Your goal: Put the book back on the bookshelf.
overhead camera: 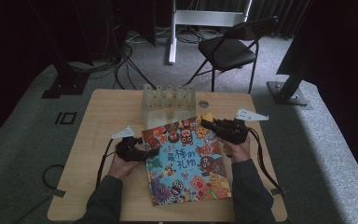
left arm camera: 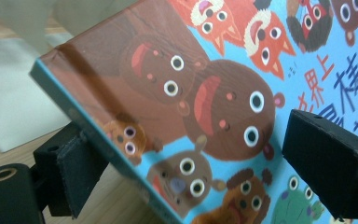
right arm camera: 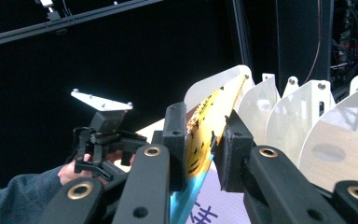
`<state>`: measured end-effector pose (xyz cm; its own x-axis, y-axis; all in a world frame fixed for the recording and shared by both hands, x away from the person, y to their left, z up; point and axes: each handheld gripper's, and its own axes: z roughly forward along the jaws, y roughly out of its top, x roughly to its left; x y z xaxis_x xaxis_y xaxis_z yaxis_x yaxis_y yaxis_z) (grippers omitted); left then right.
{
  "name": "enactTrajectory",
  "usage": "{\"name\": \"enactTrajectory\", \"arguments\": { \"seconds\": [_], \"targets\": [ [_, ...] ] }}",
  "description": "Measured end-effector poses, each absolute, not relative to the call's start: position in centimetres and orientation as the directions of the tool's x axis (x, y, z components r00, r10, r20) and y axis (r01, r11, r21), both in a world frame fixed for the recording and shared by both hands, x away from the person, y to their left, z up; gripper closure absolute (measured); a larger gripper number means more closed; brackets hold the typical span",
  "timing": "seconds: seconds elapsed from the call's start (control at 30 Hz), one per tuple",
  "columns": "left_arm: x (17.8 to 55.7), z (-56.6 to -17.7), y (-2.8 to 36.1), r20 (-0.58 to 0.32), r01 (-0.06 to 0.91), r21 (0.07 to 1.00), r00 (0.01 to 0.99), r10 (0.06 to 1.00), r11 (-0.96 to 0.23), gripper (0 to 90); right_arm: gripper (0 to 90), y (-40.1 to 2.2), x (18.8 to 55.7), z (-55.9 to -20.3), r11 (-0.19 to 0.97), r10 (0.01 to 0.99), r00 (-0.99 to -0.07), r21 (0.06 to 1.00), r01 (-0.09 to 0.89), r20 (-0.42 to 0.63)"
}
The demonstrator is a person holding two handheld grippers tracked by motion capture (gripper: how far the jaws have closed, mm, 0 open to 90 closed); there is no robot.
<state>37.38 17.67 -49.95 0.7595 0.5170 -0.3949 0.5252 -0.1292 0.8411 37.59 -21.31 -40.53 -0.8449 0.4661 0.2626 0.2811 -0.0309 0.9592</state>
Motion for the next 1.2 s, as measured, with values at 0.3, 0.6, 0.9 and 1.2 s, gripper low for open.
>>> {"name": "enactTrajectory", "arguments": {
  "seconds": [0.3, 0.6, 0.9, 1.2],
  "targets": [
    [37.8, -49.6, 18.6, -0.433, 0.531, 0.842, 0.772, 0.466, -0.097, 25.8, 75.8, -22.2, 37.9, -41.3, -0.061, 0.453, -0.843, 0.953, 0.296, 0.291],
    [37.7, -48.8, 19.2, -0.423, 0.519, 0.848, 0.786, 0.451, -0.108, 40.1, 65.8, -22.7, 37.9, -41.3, 0.036, 0.528, -0.818, 0.956, 0.292, 0.230],
    [37.5, -47.3, 19.4, -0.378, 0.485, 0.865, 0.801, 0.464, -0.131, 47.5, 59.0, -22.9, 37.6, -41.1, 0.100, 0.590, -0.791, 0.958, 0.268, 0.160],
    [36.8, -45.4, 19.7, -0.322, 0.426, 0.895, 0.824, 0.465, -0.134, 56.5, 54.7, -23.0, 37.5, -41.0, 0.106, 0.621, -0.772, 0.960, 0.259, 0.140]
  ]
}}
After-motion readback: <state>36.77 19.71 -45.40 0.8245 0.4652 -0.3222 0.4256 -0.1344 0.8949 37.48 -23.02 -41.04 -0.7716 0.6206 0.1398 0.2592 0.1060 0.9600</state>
